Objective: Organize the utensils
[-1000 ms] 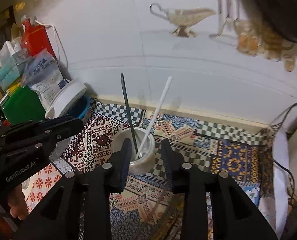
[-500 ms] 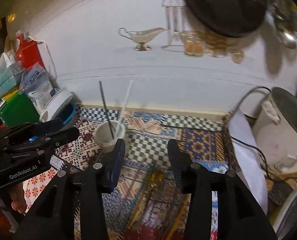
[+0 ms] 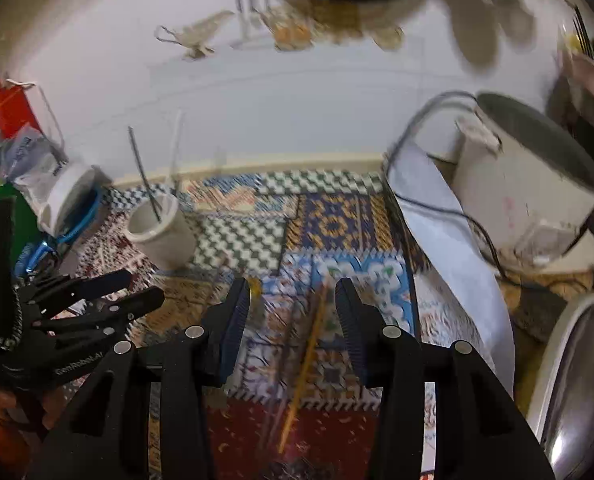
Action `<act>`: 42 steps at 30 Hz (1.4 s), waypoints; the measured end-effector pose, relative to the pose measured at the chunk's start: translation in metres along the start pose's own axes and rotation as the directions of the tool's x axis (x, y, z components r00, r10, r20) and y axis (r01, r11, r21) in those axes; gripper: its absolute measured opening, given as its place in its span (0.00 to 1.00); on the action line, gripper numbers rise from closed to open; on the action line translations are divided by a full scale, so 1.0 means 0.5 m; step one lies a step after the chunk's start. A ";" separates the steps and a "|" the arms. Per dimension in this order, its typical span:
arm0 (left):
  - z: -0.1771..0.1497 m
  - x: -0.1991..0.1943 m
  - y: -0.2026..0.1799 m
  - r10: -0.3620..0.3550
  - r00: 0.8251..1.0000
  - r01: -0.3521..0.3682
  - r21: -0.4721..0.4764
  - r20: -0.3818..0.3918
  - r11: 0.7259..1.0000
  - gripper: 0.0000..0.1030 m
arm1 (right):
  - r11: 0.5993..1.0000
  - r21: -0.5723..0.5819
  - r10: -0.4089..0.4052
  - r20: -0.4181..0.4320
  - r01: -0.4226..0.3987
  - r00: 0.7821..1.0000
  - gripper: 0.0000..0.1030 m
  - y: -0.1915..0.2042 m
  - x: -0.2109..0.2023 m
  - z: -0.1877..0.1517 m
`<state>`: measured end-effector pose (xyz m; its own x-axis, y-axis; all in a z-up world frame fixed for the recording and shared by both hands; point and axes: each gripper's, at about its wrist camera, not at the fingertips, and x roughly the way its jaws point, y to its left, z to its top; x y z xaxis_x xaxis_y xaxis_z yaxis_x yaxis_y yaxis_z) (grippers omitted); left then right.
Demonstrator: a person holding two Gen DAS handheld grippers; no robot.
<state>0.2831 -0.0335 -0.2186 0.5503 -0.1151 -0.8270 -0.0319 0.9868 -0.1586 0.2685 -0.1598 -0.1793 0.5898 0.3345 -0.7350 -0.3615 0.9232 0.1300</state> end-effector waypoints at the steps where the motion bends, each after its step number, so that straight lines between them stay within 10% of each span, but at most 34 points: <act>1: -0.007 0.019 -0.003 -0.001 1.000 0.001 0.004 -0.024 1.000 0.49 | 1.000 0.008 -0.006 -0.019 0.006 1.000 0.40 -0.010 0.010 -0.008; 12: -0.036 0.139 -0.023 -0.070 0.980 0.068 -0.017 -0.189 0.998 0.49 | 0.996 0.083 -0.017 -0.237 0.038 0.971 0.40 -0.080 0.129 -0.098; 16: -0.031 0.170 -0.035 -0.100 0.971 0.100 -0.011 -0.218 0.995 0.33 | 0.994 0.102 -0.006 -0.281 0.036 0.960 0.40 -0.094 0.153 -0.115; 22: -0.018 0.197 -0.051 -0.141 0.958 0.147 0.005 -0.249 0.989 0.13 | 0.992 0.126 0.021 -0.303 0.018 0.953 0.40 -0.098 0.179 -0.117; 42: 0.018 0.245 -0.057 -0.122 0.967 0.130 0.020 -0.225 0.991 0.13 | 0.998 0.070 0.015 -0.309 0.007 0.951 0.26 -0.060 0.273 -0.084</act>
<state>0.3588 -0.0746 -0.3103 0.3480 -0.2577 -0.9014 0.0572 0.9655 -0.2540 0.3296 -0.1500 -0.3115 0.3328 0.2732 -0.9025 -0.3057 0.9367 0.1708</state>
